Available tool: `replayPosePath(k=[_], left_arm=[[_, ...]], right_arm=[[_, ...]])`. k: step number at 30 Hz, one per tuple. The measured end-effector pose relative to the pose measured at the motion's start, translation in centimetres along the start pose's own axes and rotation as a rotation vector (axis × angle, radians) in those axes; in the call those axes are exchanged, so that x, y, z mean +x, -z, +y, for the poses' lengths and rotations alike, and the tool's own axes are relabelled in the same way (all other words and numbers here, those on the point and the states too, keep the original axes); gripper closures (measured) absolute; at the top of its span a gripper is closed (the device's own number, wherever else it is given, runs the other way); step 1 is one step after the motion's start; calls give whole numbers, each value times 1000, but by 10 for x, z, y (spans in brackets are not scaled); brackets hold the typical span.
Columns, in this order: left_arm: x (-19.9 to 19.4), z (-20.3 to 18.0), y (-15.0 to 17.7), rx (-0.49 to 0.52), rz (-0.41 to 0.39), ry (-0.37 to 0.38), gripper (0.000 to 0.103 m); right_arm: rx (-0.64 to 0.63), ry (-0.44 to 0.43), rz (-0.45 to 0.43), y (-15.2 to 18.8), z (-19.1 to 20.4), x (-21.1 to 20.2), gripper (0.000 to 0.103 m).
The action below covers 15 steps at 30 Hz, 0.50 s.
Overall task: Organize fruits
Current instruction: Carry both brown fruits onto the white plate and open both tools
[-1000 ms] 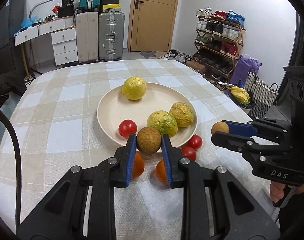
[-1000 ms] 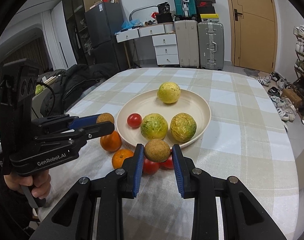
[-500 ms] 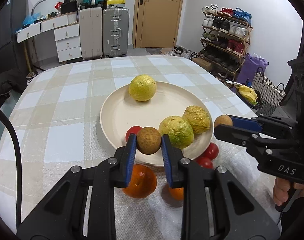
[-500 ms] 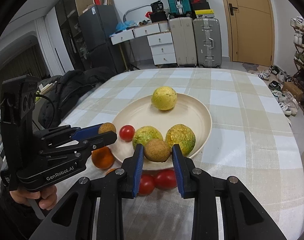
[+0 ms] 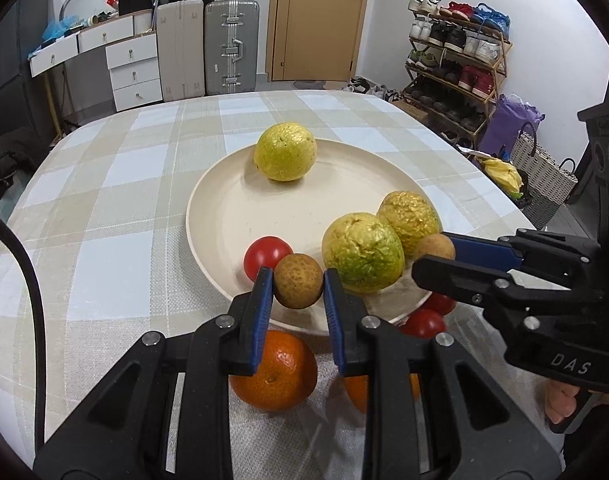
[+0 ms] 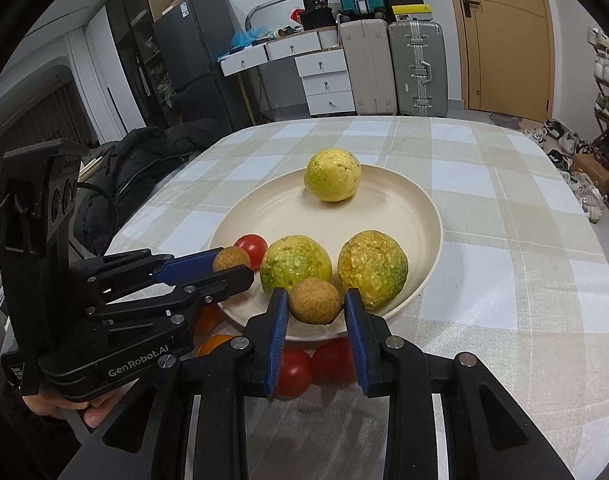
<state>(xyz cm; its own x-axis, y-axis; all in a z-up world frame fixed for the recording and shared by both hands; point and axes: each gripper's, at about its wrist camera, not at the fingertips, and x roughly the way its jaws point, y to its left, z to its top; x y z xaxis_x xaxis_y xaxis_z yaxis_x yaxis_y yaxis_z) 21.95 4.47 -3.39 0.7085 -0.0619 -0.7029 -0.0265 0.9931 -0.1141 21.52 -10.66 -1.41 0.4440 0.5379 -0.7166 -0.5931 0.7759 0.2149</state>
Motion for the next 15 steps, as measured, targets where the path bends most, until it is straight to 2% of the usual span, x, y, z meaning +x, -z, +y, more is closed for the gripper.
replayPosePath(k=[7,15], left_arm=[[8,-2,-4,10,12,-2,80],[6,3,-3,-24,1,-25,80]], right_arm=[[-4,26,14,-2,-3,14,74],[15,28,14,-2,-6,12,73]])
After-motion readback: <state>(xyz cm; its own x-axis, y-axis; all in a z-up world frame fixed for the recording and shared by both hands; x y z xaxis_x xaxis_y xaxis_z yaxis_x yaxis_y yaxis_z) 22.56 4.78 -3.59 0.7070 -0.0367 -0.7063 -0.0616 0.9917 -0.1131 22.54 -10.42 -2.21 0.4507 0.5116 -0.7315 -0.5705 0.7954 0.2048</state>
